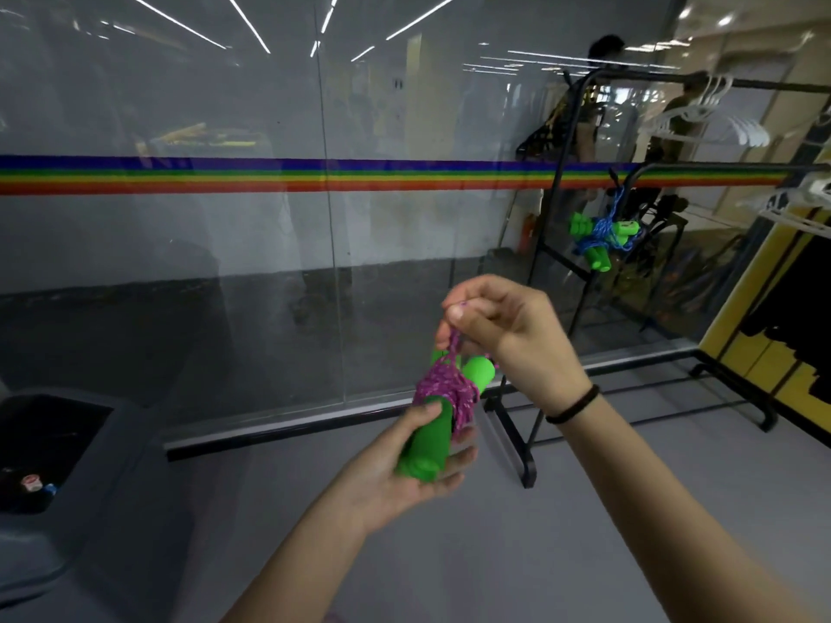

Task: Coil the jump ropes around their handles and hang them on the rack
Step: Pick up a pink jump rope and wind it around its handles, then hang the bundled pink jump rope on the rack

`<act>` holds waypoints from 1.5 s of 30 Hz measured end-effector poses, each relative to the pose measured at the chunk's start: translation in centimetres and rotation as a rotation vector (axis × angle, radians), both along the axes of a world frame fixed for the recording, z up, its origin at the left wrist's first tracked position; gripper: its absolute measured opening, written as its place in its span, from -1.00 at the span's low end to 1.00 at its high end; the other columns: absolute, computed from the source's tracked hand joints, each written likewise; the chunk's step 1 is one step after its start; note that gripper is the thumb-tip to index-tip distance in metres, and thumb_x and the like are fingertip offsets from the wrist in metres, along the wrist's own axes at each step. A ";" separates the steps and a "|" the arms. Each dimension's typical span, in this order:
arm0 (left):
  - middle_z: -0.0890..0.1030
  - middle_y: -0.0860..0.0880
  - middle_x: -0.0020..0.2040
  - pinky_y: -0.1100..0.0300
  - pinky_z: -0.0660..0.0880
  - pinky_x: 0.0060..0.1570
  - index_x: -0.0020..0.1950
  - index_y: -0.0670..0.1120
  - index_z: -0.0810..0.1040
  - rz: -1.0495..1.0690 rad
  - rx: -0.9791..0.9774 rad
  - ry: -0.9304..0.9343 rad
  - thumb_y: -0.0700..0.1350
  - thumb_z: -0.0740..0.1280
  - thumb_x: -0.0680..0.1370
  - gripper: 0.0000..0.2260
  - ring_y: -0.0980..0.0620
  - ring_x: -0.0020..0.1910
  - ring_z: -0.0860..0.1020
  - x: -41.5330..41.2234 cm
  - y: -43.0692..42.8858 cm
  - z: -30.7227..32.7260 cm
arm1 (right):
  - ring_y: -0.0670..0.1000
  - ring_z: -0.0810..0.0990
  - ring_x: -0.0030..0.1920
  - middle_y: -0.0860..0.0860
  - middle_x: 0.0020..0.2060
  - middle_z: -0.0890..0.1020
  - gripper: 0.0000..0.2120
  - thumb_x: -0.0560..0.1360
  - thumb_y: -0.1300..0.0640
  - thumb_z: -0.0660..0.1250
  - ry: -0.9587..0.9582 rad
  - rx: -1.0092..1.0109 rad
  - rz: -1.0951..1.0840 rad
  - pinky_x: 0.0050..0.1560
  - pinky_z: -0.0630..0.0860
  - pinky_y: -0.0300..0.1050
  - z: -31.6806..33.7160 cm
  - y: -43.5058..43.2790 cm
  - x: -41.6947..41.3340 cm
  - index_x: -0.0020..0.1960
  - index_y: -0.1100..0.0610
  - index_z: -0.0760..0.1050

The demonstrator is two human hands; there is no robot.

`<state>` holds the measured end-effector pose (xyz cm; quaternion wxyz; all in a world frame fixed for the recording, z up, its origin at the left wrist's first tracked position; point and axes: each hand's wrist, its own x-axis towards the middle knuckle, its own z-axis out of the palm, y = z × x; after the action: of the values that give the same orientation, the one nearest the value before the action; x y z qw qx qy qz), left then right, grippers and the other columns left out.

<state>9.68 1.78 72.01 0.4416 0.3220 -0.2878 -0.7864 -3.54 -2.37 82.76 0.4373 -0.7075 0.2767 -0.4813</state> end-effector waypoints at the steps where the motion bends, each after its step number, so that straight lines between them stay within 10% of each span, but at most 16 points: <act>1: 0.68 -0.04 -0.17 0.23 0.53 -0.28 -0.11 -0.05 0.65 0.021 -0.048 -0.176 0.01 0.54 0.18 -0.67 0.04 -0.26 0.64 -0.3 -0.3 0.2 | 0.02 0.60 -0.35 0.06 -0.39 0.62 -0.93 0.48 0.35 0.27 0.025 0.011 -0.019 -0.24 0.50 -0.04 -0.5 0.0 0.4 -0.13 0.22 0.47; 6: 0.68 -0.08 -0.08 0.21 0.53 -0.31 0.15 -0.06 0.47 0.104 -0.155 -0.530 -0.04 0.50 0.14 -0.41 0.00 -0.19 0.66 -2.3 -1.8 0.1 | -0.03 0.60 -0.39 0.07 -0.39 0.61 -0.89 0.50 0.32 0.26 0.062 0.066 -0.040 -0.25 0.53 -0.05 -2.6 0.2 0.7 -0.16 0.16 0.48; 18: 0.62 -0.16 -0.39 0.23 0.49 -0.54 0.08 -0.20 0.43 -0.090 -0.132 -0.155 -0.28 0.31 0.25 -0.60 -0.04 -0.48 0.58 -2.2 -1.3 -1.7 | -0.05 0.50 -0.52 0.01 -0.52 0.57 -0.86 0.50 0.41 0.17 -0.272 0.144 -0.168 -0.44 0.50 -0.22 -2.3 -1.6 -3.7 -0.15 0.25 0.46; 25: 0.63 0.00 0.12 0.03 0.59 -0.05 0.29 0.04 0.40 -0.111 -0.236 -0.506 0.09 0.53 0.22 -0.32 0.02 0.00 0.63 -1.9 -6.4 -2.4 | -0.13 0.62 -0.30 0.09 -0.29 0.68 -0.89 0.48 0.34 0.28 0.060 0.084 -0.194 -0.25 0.54 -0.28 -4.6 -4.8 -4.7 -0.14 0.16 0.45; 30: 0.34 0.15 0.31 0.15 0.29 0.34 0.30 0.12 0.36 0.079 -0.490 -0.822 0.18 0.42 0.37 -0.45 0.15 0.35 0.32 -2.6 -13.9 0.2 | -0.13 0.55 -0.33 0.09 -0.26 0.69 -0.86 0.48 0.29 0.31 0.182 0.027 -0.312 -0.29 0.43 -0.32 -6.3 -10.2 -5.8 -0.18 0.08 0.46; 34: 0.65 0.06 -0.17 0.28 0.50 0.01 -0.11 -0.03 0.59 0.107 -0.660 -0.710 -0.16 0.47 0.40 -0.88 0.17 -0.11 0.61 -5.3 -20.4 1.9 | -0.11 0.63 -0.25 -0.01 -0.32 0.68 -0.84 0.46 0.28 0.33 0.207 -0.025 -0.376 -0.21 0.51 -0.27 -7.1 -16.1 -7.6 -0.18 0.04 0.49; 45: 0.56 0.10 -0.50 0.44 0.36 -0.45 -0.16 -0.08 0.56 0.267 -0.788 -0.663 -0.43 0.18 0.52 -0.71 0.28 -0.53 0.45 -14.5 -43.3 4.3 | -0.17 0.54 -0.42 -0.08 -0.45 0.57 -0.78 0.38 0.36 0.40 0.229 0.041 -0.318 -0.29 0.48 -0.29 -4.8 -38.8 -17.0 -0.14 0.08 0.48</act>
<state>-4.86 -41.51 76.36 0.5106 0.3968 -0.6420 -0.4119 -20.56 -41.14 78.00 0.3359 -0.6959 0.4428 -0.4548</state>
